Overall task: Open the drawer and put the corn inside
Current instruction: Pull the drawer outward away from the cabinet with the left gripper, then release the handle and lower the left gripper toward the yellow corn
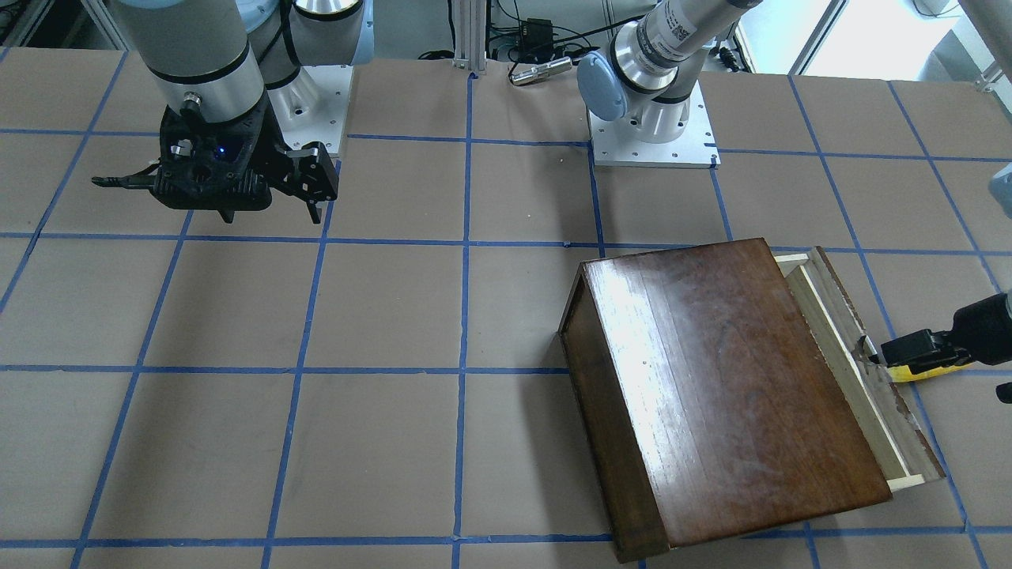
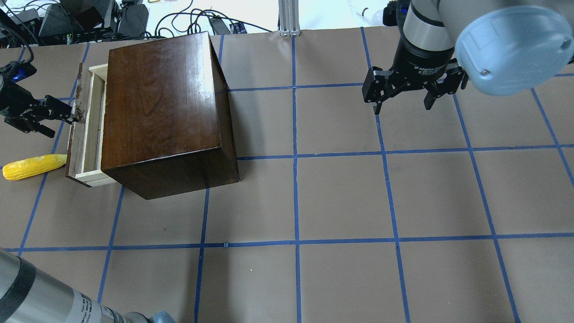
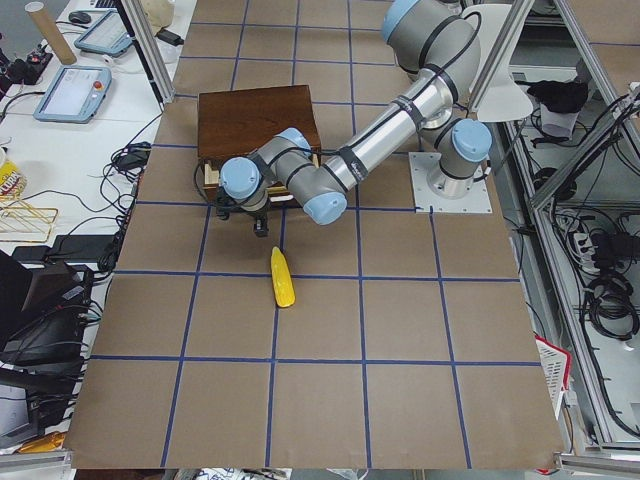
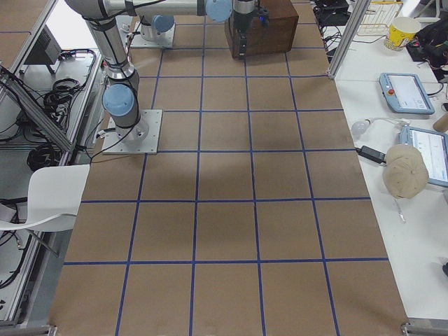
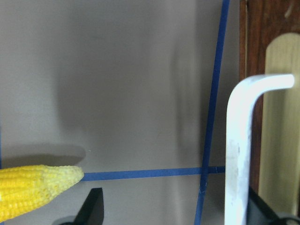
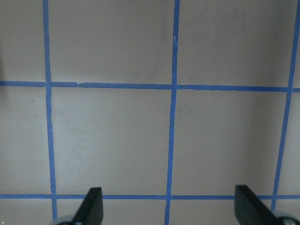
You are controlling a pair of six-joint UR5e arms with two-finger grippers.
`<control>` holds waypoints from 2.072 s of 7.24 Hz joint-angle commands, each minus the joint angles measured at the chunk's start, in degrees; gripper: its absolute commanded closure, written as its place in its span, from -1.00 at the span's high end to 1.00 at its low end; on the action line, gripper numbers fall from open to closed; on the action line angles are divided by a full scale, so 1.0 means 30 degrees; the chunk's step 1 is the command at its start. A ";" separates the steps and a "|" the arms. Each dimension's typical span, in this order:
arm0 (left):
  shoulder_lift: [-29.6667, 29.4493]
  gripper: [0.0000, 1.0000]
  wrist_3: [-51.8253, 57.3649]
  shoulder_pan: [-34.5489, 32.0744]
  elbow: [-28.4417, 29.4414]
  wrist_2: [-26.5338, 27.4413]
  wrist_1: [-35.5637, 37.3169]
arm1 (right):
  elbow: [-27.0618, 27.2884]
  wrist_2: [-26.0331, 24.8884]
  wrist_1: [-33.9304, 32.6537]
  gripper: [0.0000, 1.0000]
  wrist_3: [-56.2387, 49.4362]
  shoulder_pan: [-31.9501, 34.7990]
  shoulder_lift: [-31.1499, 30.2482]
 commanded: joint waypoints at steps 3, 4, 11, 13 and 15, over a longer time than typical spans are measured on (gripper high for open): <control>-0.0050 1.00 0.0029 0.0001 0.0279 0.0451 0.0011 | 0.0000 0.0000 0.0000 1.00 0.0000 0.0000 0.0000; -0.0022 1.00 0.0030 0.0001 0.0396 0.0915 0.0011 | 0.0000 0.0000 0.0000 1.00 0.0000 0.0000 0.0000; 0.0037 1.00 0.0381 0.0089 0.0632 0.1652 0.0245 | 0.0000 0.0000 0.0000 1.00 0.0000 0.0000 0.0000; 0.0299 1.00 0.0381 0.0089 0.1446 0.1943 -0.0074 | 0.0000 0.0000 0.0000 1.00 0.0000 0.0000 0.0000; 0.0360 1.00 0.2151 0.0582 0.2038 0.3232 -0.0662 | 0.0000 0.0000 0.0000 1.00 0.0000 0.0000 0.0000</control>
